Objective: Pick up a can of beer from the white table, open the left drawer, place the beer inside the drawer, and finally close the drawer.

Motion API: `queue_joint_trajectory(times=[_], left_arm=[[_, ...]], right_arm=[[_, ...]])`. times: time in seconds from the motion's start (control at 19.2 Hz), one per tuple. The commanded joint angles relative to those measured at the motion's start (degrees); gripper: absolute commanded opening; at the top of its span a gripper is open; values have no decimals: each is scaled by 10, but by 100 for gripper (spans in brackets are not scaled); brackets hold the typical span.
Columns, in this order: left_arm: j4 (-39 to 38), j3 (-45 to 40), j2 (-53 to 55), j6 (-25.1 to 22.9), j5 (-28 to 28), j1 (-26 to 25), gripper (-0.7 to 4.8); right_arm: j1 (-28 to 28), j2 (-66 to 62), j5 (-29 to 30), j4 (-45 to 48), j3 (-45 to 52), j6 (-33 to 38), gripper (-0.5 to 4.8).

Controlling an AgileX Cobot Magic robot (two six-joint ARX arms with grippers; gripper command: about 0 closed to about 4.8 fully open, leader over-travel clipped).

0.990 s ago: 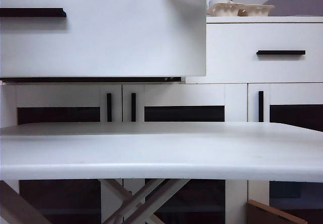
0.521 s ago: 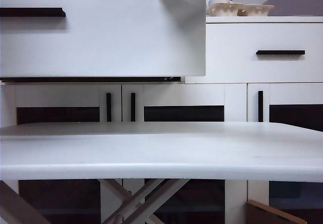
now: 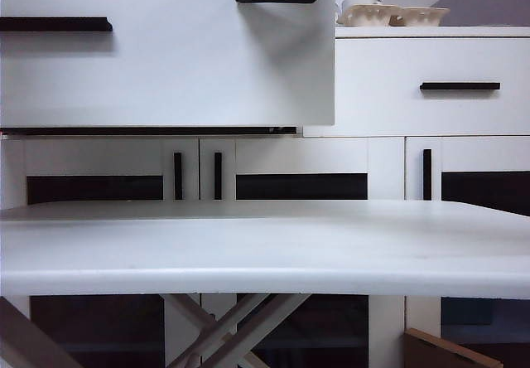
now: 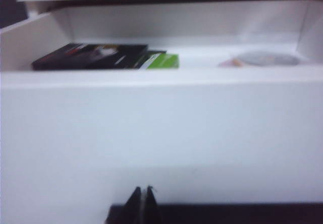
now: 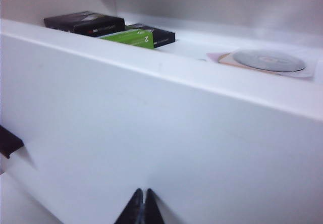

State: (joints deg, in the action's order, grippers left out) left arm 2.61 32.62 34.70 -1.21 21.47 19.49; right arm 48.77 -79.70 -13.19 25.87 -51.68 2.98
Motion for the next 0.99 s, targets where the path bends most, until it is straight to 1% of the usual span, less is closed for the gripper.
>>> queue_joint_trajectory(times=[0.05, 0.16, 0.31, 0.83, 0.89, 0.99], left_arm=[[68, 1, 34, -3, -1, 0, -6], [84, 1, 60, -3, -10, 0, -6], [118, 1, 90, -2, -27, 0, -6], [207, 2, 168, -3, -37, -1, -6], [216, 2, 176, -3, -39, -6, -6], [230, 2, 189, -2, -68, -32, -6]], right_arm=[[-3, -1, -17, 14, -5, -5, -1], [-3, -1, -23, 16, -5, -7, -1], [-7, -1, -24, 19, -9, -33, -2], [-37, -1, -22, 18, -29, -35, -2], [-40, -1, -21, 18, -29, -35, -2], [-46, -1, -20, 19, -30, -35, -2]])
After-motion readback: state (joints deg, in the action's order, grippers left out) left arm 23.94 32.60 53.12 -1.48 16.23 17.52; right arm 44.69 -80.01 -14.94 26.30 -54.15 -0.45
